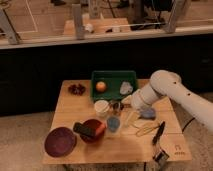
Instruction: Place pepper in metal cup
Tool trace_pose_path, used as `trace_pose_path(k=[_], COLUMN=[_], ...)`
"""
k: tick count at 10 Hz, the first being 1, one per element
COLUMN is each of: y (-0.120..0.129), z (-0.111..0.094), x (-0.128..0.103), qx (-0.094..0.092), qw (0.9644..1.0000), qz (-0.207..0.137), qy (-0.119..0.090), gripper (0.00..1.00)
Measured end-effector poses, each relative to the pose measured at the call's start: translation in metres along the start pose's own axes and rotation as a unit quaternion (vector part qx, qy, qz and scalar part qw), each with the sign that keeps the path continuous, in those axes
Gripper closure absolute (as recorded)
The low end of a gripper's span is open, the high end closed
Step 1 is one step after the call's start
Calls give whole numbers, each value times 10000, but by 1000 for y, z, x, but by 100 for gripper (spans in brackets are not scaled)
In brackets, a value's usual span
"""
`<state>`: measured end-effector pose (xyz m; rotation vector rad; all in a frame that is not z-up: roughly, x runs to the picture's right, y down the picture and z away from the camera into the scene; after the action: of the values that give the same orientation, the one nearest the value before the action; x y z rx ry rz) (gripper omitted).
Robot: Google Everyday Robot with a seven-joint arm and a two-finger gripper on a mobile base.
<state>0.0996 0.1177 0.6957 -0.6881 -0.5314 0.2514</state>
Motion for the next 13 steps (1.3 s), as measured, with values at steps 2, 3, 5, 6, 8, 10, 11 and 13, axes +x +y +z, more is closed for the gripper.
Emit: trace_pose_path(k=[2, 3, 5, 6, 8, 10, 11, 13], y=[2, 3, 3, 5, 11, 19, 22, 28], z=[5, 12, 25, 29, 34, 37, 36, 34], x=[1, 5, 8, 6, 10, 20, 25, 36], qx=[18, 45, 118, 182, 322, 380, 401, 432], qw=[9999, 9995, 9982, 9971, 9953, 9933, 9928, 9916], qz=[40, 87, 125, 91, 91, 144, 184, 305], qy=[-127, -288, -572, -730, -908, -1084, -1118, -1184], gripper=[20, 20, 20, 20, 20, 20, 20, 20])
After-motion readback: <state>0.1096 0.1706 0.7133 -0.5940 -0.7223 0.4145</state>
